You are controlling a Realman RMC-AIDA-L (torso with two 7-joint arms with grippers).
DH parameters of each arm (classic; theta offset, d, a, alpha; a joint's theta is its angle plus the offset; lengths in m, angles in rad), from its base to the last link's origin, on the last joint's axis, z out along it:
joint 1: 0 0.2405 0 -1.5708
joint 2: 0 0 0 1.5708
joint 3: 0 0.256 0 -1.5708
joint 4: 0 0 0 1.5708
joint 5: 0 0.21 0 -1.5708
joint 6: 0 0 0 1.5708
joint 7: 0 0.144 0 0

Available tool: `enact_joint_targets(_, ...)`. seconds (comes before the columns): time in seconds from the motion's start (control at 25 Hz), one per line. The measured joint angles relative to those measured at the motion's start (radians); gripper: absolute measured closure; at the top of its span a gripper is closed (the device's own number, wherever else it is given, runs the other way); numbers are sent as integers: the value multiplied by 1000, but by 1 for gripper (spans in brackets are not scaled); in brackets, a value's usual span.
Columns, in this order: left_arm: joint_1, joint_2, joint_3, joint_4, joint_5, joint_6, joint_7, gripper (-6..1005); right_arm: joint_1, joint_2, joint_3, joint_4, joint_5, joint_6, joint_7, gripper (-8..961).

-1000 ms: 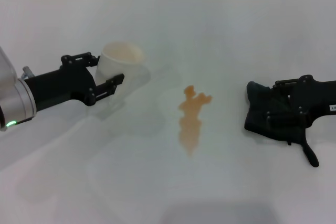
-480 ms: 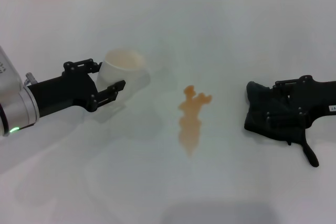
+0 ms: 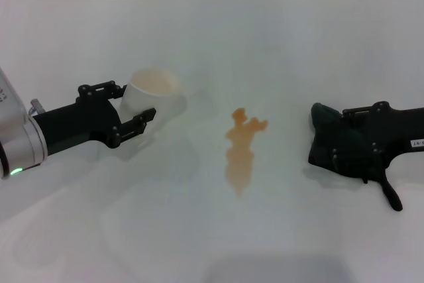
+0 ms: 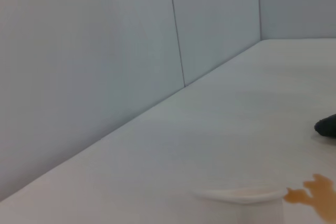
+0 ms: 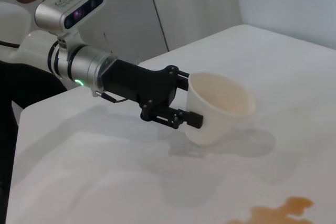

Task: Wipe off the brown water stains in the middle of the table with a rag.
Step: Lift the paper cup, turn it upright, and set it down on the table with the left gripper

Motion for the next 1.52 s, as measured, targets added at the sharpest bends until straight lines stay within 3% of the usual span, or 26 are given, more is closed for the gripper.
enact_joint_targets(1.04,39,3,6,8,2,24,-25,425,-8,0,-40,-3,5,7,5,321)
enact_joint_targets(1.52,135,-2,15,89,-9,47,-49,141,-8,0,-48,-9,5,8,9,324)
